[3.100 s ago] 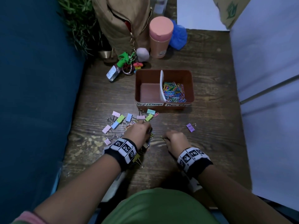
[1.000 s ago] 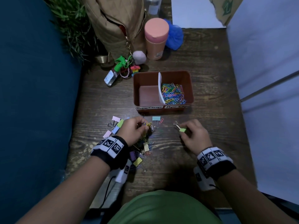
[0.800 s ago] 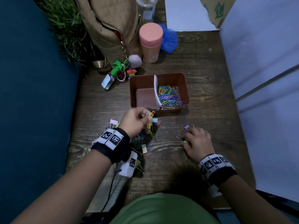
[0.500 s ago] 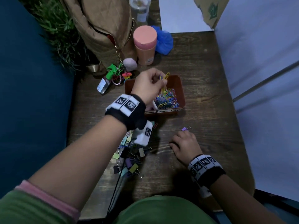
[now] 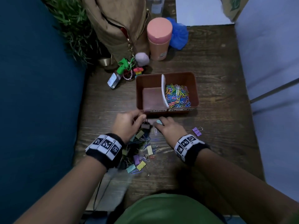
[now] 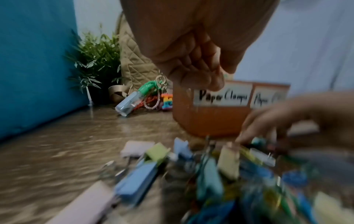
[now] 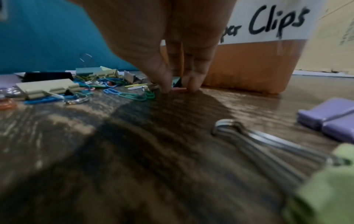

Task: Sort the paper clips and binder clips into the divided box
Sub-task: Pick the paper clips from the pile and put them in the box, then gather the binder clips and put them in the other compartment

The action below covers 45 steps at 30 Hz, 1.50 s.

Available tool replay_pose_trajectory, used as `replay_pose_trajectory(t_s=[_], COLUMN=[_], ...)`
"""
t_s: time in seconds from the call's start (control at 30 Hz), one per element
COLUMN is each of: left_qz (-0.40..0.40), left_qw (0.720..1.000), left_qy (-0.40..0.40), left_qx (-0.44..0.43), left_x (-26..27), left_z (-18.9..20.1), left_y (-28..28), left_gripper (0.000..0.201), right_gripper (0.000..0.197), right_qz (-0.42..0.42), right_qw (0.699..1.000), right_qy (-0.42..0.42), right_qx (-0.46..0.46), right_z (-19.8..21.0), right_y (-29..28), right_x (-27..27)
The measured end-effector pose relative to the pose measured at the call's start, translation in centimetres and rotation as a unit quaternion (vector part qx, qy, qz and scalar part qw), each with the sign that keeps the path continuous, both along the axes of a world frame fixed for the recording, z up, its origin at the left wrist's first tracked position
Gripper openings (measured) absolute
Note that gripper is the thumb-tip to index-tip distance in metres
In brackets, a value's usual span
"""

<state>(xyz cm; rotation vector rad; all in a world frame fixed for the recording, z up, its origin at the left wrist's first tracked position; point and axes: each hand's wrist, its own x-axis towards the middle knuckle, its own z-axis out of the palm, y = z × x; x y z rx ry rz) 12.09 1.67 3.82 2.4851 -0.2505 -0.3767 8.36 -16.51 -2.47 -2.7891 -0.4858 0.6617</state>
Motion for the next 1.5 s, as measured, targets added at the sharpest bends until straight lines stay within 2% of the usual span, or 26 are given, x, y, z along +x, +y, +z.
replay_pose_trajectory(t_s=[0.07,0.13,0.23,0.37,0.5,0.6,0.7,0.83,0.9,1.03,1.17,1.3,1.4,1.5], left_qz=[-0.058,-0.088,-0.08,-0.067,-0.061,-0.073,-0.086,-0.078,-0.058,0.013,0.097,0.113,0.103,0.066], left_qw=[0.995,0.989,0.984,0.978,0.976,0.976,0.977,0.983,0.989,0.995,0.987,0.979,0.983,0.99], left_qy=[0.014,0.036,0.03,0.042,0.038,0.036,0.041,0.042,0.047,0.045,0.047,0.062,0.038,-0.008], left_qx=[0.084,0.115,0.157,0.193,0.204,0.202,0.193,0.16,0.131,0.084,0.121,0.159,0.15,0.125], left_x=[-0.5,-0.5,-0.3,0.0,-0.1,-0.3,-0.8,-1.3,-1.5,-1.8,-1.2,-0.4,-0.5,-1.5], left_z=[-2.1,-3.9,-4.9,-5.8,-6.0,-5.9,-6.0,-5.7,-5.1,-4.0,-3.3,-3.4,-3.6,-4.0], left_y=[1.3,1.7,0.4,-1.7,-3.1,-3.7,-3.8,-3.6,-3.0,-0.1,3.8,6.1,6.4,5.5], left_gripper=[0.015,0.021,0.024,0.04,0.037,0.032,0.038,0.033,0.029,0.019,0.02,0.021,0.015,0.014], right_gripper=[0.045,0.043,0.034,0.03,0.029,0.034,0.042,0.04,0.046,0.055,0.064,0.083,0.079,0.068], right_qz=[0.011,0.008,-0.026,-0.119,-0.213,-0.241,-0.219,-0.157,-0.151,-0.134,-0.088,0.006,0.056,0.016], right_qw=[0.999,0.999,1.0,0.99,0.974,0.964,0.971,0.986,0.986,0.987,0.993,0.998,0.997,0.996], right_qy=[0.02,0.021,-0.008,-0.063,-0.066,-0.054,-0.06,-0.006,0.033,0.047,0.021,0.025,0.03,0.028], right_qx=[-0.025,-0.024,-0.002,0.032,-0.046,-0.095,-0.074,0.046,0.064,0.071,0.073,0.059,0.046,0.083], right_z=[0.2,0.5,1.1,2.0,1.8,1.3,1.1,0.5,0.0,-1.0,-1.4,-0.5,-0.2,-0.6], right_y=[-0.1,-0.3,-0.9,-3.0,-6.4,-7.5,-6.7,-3.5,-2.1,-0.4,1.0,2.5,3.9,4.4], right_x=[-0.1,-0.3,-1.0,-2.5,-4.1,-5.1,-5.4,-4.6,-4.0,-2.6,-1.0,0.3,1.2,1.4])
